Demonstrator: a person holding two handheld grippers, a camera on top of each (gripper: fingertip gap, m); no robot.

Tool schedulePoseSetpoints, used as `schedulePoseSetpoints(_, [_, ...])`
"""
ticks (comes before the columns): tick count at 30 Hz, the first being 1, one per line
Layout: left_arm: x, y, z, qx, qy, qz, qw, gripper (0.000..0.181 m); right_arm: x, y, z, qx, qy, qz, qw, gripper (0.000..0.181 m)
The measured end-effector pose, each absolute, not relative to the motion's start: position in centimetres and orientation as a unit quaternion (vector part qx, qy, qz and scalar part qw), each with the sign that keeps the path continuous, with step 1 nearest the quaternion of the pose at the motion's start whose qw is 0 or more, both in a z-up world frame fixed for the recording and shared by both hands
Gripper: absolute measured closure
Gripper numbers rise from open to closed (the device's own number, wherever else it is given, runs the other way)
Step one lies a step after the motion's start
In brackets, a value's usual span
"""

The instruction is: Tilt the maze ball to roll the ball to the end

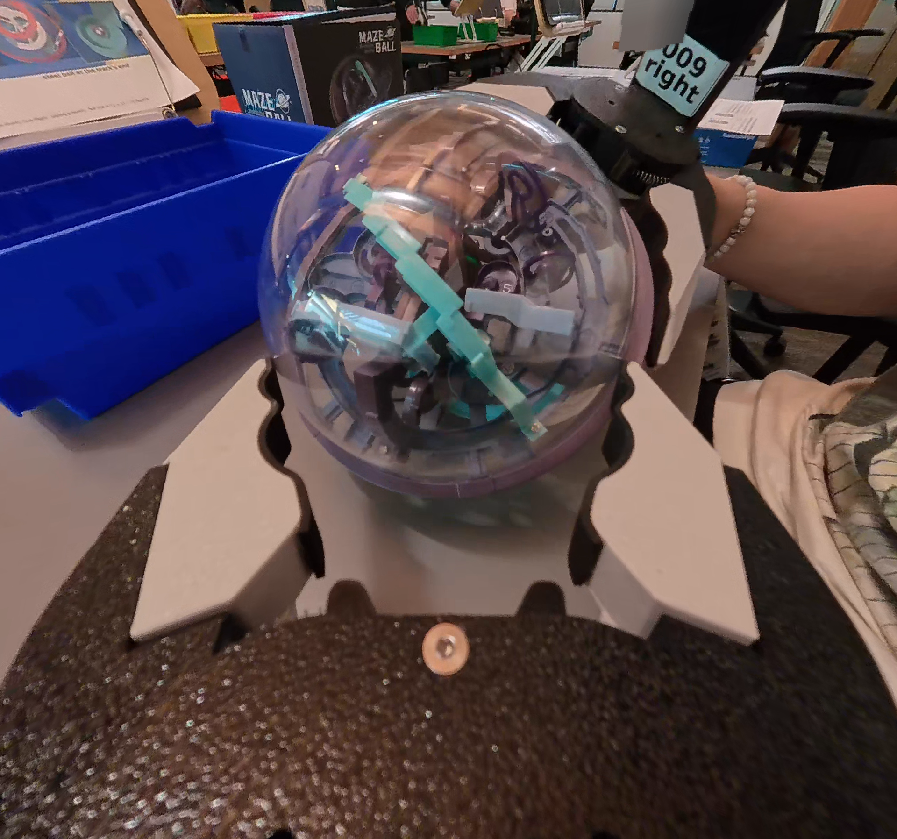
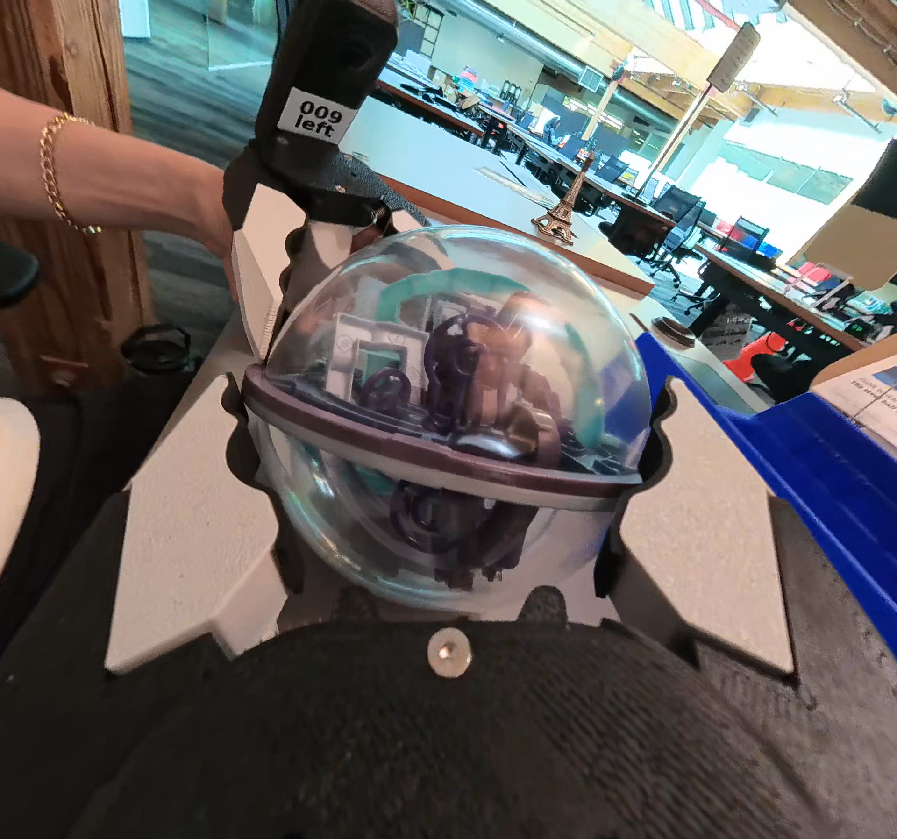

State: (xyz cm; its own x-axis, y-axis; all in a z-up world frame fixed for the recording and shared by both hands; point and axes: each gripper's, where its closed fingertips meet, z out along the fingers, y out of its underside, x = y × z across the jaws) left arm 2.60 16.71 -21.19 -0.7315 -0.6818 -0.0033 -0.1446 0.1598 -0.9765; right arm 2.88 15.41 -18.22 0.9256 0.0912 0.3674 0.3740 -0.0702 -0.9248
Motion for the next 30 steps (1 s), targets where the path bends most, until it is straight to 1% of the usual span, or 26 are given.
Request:
schedulePoseSetpoints(9, [2.6, 16.8, -20.7, -0.292, 0.712, -0.597, 0.227, 0.052, 3.6, 15.2, -16.7, -0.690, -0.059, 0.029, 0.721, 0.024])
schedulePoseSetpoints(13, [2.8, 16.7, -20.6, -0.292, 0.709, -0.597, 0.236, 0.053, 4.5, 15.7, -16.4, -0.682, -0.004, 0.019, 0.731, 0.023])
schedulePoseSetpoints(18, [2.5, 16.7, -20.7, -0.281, 0.715, -0.593, 0.241, 0.052, 4.4, 15.9, -16.3, -0.701, 0.033, 0.020, 0.712, 0.023])
schedulePoseSetpoints(27, [1.9, 17.3, -21.1, -0.250, 0.736, -0.585, 0.232, 0.052, 3.2, 16.2, -17.5, -0.728, -0.058, -0.050, 0.682, 0.023])
schedulePoseSetpoints(30, [1.1, 17.4, -20.5, -0.226, 0.727, -0.607, 0.226, 0.050, 2.8, 16.1, -18.0, -0.733, -0.072, -0.055, 0.674, 0.023])
